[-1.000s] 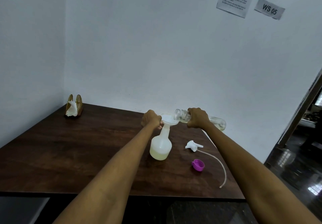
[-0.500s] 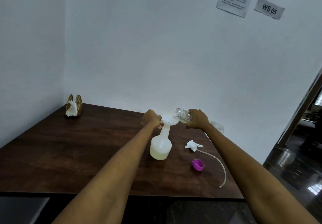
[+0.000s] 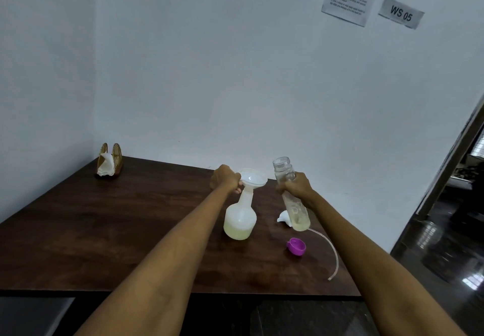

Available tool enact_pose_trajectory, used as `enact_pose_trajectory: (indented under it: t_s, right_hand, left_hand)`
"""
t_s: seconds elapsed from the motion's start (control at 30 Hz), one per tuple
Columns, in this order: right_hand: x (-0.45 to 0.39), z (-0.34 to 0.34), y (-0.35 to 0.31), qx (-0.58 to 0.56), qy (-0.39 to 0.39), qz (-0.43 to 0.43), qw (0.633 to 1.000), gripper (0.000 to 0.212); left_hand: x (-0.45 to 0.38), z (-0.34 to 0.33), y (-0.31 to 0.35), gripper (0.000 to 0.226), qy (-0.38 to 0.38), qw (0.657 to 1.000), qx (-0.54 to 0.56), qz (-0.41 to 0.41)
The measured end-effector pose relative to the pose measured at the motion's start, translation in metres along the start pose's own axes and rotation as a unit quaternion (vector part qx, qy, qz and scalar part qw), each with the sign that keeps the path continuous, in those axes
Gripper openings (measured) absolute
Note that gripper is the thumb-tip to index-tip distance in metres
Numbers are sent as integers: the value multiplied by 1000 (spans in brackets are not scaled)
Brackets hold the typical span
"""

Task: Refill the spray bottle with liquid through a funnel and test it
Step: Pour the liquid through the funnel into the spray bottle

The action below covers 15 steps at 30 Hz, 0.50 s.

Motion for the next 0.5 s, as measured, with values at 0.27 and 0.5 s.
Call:
enact_pose_trajectory:
  t_s: [0.27, 0.5]
  right_hand:
    - [7, -3, 5, -101, -19, -6, 995, 24]
    - [8, -9, 18, -137, -2, -22, 990, 22]
  left_hand:
    - [1, 1, -4, 33, 4, 1000, 7, -8]
    - [1, 2, -9, 31, 0, 999, 36, -11]
Point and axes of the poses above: each hand's wrist, its own x-axis away from the middle knuckle, its own z-axis out of the back of the hand, y = z × x, the point moved 1 cm from there along -x, towards the middle knuckle, and after that the axes turned 5 degrees about -y, right-handed, at the moved point
